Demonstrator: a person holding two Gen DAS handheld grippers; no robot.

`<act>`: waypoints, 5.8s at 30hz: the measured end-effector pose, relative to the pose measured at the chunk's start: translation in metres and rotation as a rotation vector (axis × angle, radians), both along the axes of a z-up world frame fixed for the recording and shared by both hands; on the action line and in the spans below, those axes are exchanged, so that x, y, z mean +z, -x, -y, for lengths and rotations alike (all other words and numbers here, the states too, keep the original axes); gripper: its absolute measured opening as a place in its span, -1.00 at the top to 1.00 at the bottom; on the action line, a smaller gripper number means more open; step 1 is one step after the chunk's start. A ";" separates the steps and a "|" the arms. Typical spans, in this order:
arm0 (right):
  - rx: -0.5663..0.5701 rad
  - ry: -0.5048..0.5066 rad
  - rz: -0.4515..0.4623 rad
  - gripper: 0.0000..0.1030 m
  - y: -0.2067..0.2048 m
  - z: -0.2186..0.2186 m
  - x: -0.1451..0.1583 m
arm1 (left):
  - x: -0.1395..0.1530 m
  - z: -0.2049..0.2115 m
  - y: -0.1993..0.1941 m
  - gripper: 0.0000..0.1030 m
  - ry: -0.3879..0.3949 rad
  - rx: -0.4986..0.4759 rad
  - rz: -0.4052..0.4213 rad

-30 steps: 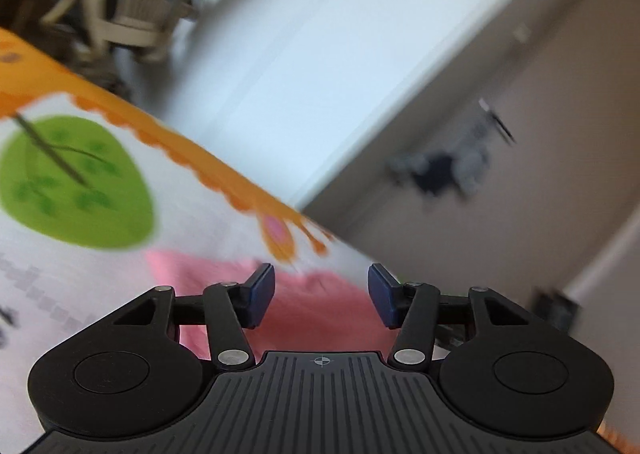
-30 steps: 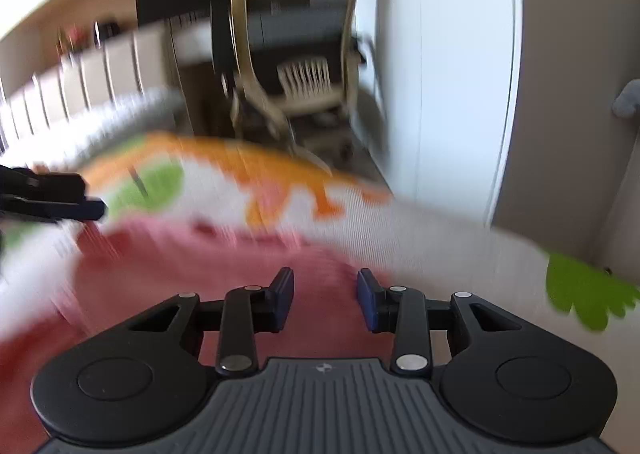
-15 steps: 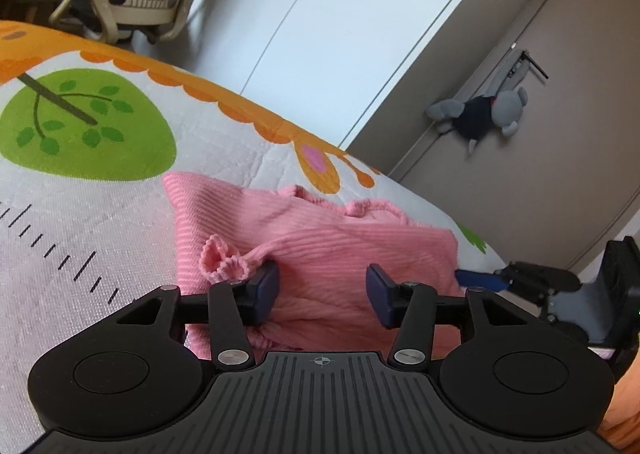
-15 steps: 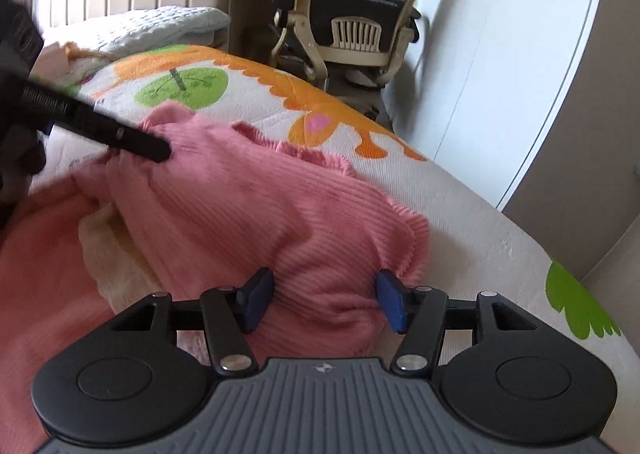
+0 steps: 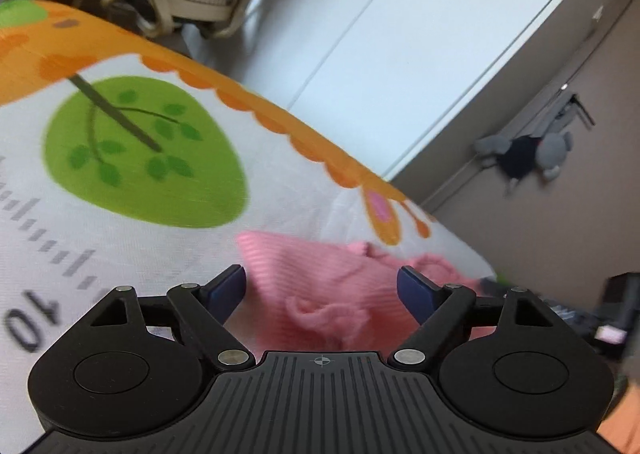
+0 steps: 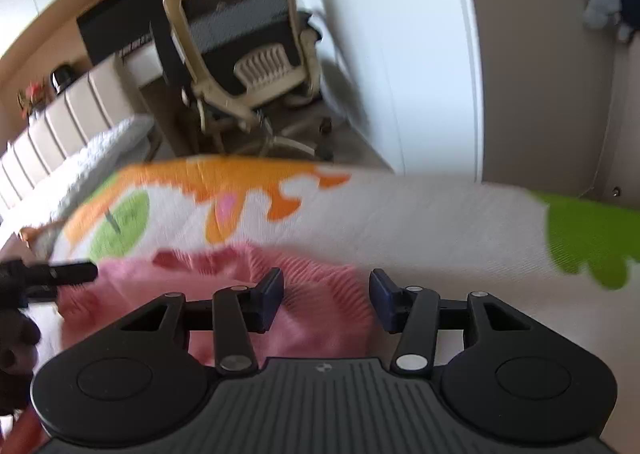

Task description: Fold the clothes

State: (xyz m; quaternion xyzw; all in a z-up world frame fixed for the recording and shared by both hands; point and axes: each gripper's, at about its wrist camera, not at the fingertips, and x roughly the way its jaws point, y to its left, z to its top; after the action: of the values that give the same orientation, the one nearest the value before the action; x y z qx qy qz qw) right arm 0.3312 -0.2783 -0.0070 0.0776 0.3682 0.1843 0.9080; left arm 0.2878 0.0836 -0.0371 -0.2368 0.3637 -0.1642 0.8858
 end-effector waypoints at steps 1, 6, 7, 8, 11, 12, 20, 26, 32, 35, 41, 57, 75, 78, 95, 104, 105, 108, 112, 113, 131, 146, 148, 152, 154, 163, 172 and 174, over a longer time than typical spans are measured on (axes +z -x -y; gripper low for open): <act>0.009 0.016 0.007 0.25 0.003 -0.004 0.000 | 0.000 0.006 -0.001 -0.62 -0.022 -0.016 0.006; 0.064 0.013 0.092 0.75 0.032 -0.007 0.028 | 0.018 0.017 0.009 0.63 -0.070 -0.074 0.044; 0.080 0.001 0.122 0.75 0.046 -0.002 0.040 | 0.028 0.016 0.017 0.65 -0.064 -0.089 0.073; 0.096 -0.010 0.149 0.76 0.062 0.003 0.052 | 0.043 0.015 0.029 0.65 -0.063 -0.107 0.111; 0.138 -0.032 0.205 0.78 0.116 0.017 0.073 | 0.081 0.006 0.079 0.72 -0.070 -0.174 0.235; 0.151 -0.038 0.213 0.78 0.135 0.021 0.075 | 0.090 0.003 0.097 0.73 -0.079 -0.190 0.263; 0.219 0.032 0.208 0.78 0.253 0.045 0.037 | 0.076 -0.009 0.213 0.63 -0.137 -0.296 0.242; 0.116 0.008 0.164 0.41 0.271 0.089 0.026 | 0.050 -0.026 0.243 -0.17 -0.124 -0.354 0.112; -0.010 -0.212 0.110 -0.04 0.247 0.115 0.035 | 0.052 -0.055 0.218 -0.66 0.091 -0.260 0.075; -0.027 -0.345 0.029 -0.04 0.216 0.110 0.029 | 0.033 -0.060 0.187 -0.66 0.241 -0.188 -0.043; 0.060 -0.289 -0.118 -0.18 0.165 0.064 0.006 | -0.001 -0.031 0.132 -0.77 0.328 -0.207 -0.195; 0.150 -0.116 0.061 -0.18 0.090 0.003 0.035 | 0.032 -0.047 0.064 -0.82 0.189 -0.091 -0.044; 0.279 -0.041 0.191 0.79 0.182 -0.011 0.063 | 0.064 -0.044 0.125 0.46 0.110 -0.113 0.060; 0.245 -0.006 0.115 0.78 0.181 -0.011 0.032 | 0.042 -0.043 0.137 0.37 0.071 -0.117 -0.001; 0.199 -0.046 0.165 0.03 0.170 -0.020 0.039 | 0.064 -0.022 0.147 -0.72 -0.066 -0.137 0.148; 0.285 0.246 0.231 -0.32 0.184 -0.094 0.006 | 0.039 -0.004 0.132 -0.82 -0.044 -0.167 0.089; 0.296 0.271 0.247 -0.32 0.187 -0.096 0.007 | 0.040 -0.005 0.133 -0.83 -0.041 -0.167 0.092; 0.332 0.336 0.291 -0.32 0.194 -0.108 0.010 | 0.039 -0.006 0.133 -0.83 -0.026 -0.165 0.092; 0.403 0.399 0.349 -0.32 0.206 -0.129 0.004 | 0.040 -0.001 0.133 -0.84 -0.023 -0.172 0.093; 0.417 0.420 0.370 -0.32 0.210 -0.134 0.002 | 0.042 -0.001 0.133 -0.84 -0.022 -0.175 0.096; 0.082 0.096 0.246 -0.90 0.182 -0.012 0.050 | 0.012 0.091 0.150 -0.94 -0.064 -0.480 0.066; -0.001 0.364 0.181 -1.00 0.166 -0.058 0.001 | 0.018 0.016 0.135 -0.98 -0.171 -0.102 0.061; 0.005 0.361 0.168 -1.00 0.164 -0.057 0.003 | 0.012 0.020 0.133 -0.99 -0.197 -0.091 0.062; 0.014 0.246 0.165 -1.00 0.164 -0.046 0.025 | 0.014 0.032 0.135 -1.00 -0.255 -0.097 0.078; 0.023 0.100 0.185 -1.00 0.168 -0.039 0.039 | 0.014 0.034 0.135 -1.00 -0.268 -0.099 0.083; 0.095 -0.067 0.030 -1.00 0.154 -0.062 -0.006 | 0.009 0.032 0.139 -1.00 -0.278 -0.097 0.102; 0.093 -0.078 0.083 -1.00 0.165 -0.063 -0.012 | 0.021 0.008 0.146 -1.00 -0.142 -0.135 0.117; 0.090 -0.093 0.084 -1.00 0.164 -0.062 -0.013 | 0.033 -0.012 0.147 -1.00 -0.046 -0.095 0.143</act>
State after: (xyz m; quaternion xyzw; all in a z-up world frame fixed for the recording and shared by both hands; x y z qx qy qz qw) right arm 0.1674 -0.2163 -0.0197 0.0951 0.3239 0.2449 0.9089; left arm 0.1409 0.0956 -0.0038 -0.1864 0.3139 -0.2143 0.9060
